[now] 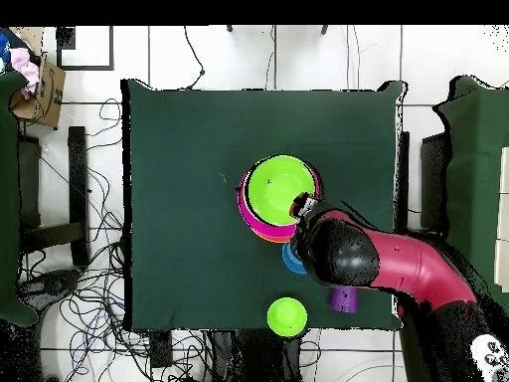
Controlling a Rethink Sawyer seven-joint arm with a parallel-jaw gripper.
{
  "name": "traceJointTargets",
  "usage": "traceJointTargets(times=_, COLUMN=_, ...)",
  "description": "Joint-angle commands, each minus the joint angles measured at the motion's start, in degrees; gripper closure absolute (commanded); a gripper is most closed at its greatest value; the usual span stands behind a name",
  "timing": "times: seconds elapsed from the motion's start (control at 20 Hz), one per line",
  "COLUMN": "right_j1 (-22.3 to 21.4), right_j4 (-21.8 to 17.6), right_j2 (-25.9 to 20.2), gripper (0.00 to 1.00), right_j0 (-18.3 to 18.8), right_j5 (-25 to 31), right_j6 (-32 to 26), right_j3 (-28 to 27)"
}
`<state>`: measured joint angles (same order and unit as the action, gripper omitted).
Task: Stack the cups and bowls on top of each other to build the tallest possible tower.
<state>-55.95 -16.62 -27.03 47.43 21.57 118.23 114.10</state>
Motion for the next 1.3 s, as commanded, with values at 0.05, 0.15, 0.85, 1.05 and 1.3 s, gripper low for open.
traceJointTargets(times=0.05, right_j1=3.3, right_j4=-2.6, right_j2=-0.9, gripper=1.0, right_j0=-1.6, right_j5=1.7, right_j6=-1.0, right_j3=2.8)
traceJointTargets(times=0.15, right_j1=3.8, right_j4=-3.0, right_j2=-0.7, gripper=1.0, right_j0=-1.5, right_j5=1.2, right_j6=-1.0, right_j3=2.7)
traceJointTargets(times=0.85, right_j1=7.1, right_j4=-5.7, right_j2=0.6, gripper=1.0, right_j0=-1.2, right_j5=-1.3, right_j6=-1.9, right_j3=0.7)
traceJointTargets(times=1.05, right_j1=7.5, right_j4=-6.3, right_j2=0.6, gripper=1.0, right_j0=-0.9, right_j5=-1.9, right_j6=-1.7, right_j3=0.9)
traceJointTargets(times=1.3, right_j1=6.7, right_j4=-6.6, right_j2=0.0, gripper=1.0, right_j0=-0.1, right_j5=-1.3, right_j6=-1.9, right_j3=1.7)
